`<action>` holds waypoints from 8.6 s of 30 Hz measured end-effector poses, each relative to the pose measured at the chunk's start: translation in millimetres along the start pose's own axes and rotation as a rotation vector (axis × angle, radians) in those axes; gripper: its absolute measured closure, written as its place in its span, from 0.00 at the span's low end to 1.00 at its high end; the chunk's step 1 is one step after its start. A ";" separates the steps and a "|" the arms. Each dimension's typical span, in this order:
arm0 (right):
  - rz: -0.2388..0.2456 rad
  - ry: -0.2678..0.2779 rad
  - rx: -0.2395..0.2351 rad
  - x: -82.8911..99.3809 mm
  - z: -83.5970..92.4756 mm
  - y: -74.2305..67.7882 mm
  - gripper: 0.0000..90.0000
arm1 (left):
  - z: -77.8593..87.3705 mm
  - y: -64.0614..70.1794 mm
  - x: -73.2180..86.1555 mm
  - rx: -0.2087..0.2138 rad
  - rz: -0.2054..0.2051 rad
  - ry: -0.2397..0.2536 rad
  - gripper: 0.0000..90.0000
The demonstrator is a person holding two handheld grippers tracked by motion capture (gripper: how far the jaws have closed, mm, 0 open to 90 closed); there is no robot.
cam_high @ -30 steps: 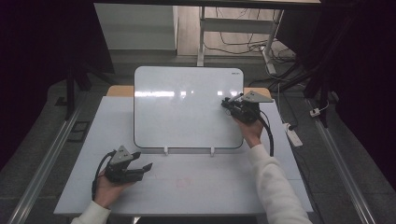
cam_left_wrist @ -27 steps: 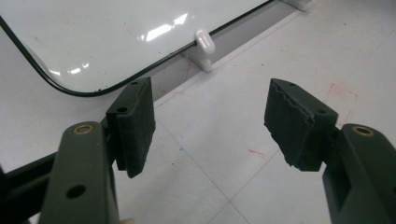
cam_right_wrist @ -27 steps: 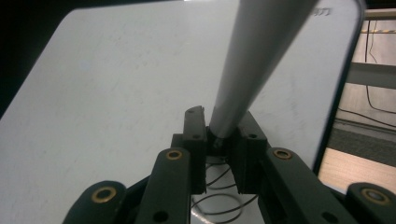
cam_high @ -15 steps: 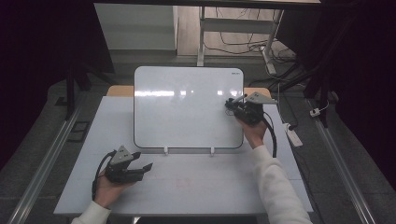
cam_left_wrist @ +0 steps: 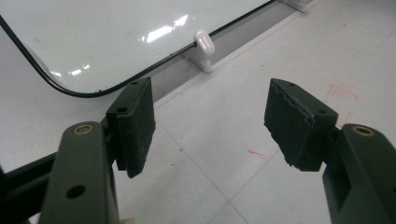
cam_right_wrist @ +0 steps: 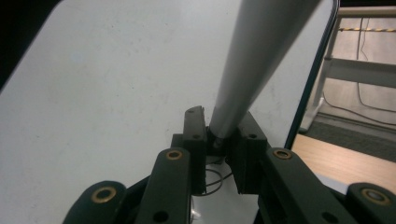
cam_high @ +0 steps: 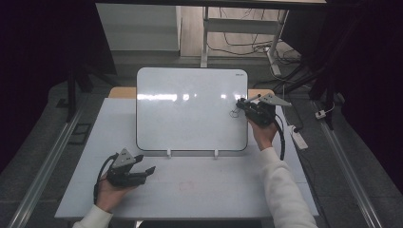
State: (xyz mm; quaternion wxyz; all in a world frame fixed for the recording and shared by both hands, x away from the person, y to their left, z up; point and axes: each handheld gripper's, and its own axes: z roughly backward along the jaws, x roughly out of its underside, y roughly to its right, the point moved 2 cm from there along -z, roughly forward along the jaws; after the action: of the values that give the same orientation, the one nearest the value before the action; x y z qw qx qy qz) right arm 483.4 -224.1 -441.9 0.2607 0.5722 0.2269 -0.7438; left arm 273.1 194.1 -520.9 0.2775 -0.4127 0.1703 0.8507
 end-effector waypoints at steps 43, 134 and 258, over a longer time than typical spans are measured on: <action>0.130 -0.102 -0.036 8.4 9.5 -9.9 0.86 | -1.3 -1.6 -1.6 0.005 0.010 0.005 0.38; 0.245 -0.144 -0.007 21.4 15.9 -26.2 0.86 | -3.2 -0.3 -2.2 0.004 0.003 -0.001 0.37; 0.072 -0.360 -0.517 76.9 47.3 -174.8 0.86 | -56.2 116.7 -115.5 0.330 -0.313 0.221 0.90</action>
State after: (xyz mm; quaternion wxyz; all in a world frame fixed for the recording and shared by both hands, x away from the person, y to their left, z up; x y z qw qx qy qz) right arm 319.5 -130.9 -498.2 0.4597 0.3537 0.3384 -0.7410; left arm 294.1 34.7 -455.6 0.4491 -0.4738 0.2700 0.7078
